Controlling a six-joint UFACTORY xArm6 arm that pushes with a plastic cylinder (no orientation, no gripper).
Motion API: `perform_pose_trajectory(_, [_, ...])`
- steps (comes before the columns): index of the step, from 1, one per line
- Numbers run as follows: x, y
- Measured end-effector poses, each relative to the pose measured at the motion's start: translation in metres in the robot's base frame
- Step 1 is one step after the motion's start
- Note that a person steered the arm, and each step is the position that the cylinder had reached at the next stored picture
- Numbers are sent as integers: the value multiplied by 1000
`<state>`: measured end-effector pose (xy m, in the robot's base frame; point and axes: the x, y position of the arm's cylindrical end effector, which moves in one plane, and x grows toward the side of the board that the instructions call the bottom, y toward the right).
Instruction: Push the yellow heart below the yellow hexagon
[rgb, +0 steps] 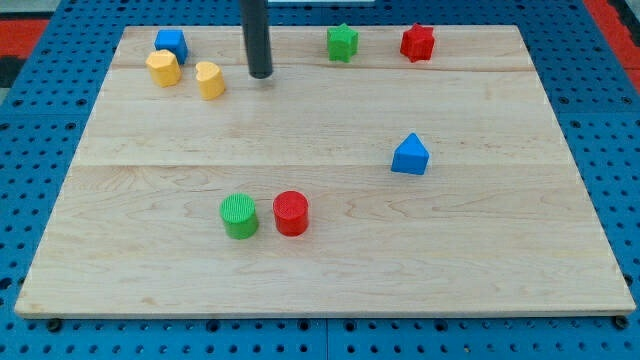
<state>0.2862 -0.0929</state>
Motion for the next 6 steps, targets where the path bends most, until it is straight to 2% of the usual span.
perform_pose_trajectory(2, [2,-36])
perform_pose_trajectory(3, [20,-66])
perform_pose_trajectory(4, [56,-76])
perform_pose_trajectory(5, [61,-80])
perform_pose_trajectory(6, [45,-66])
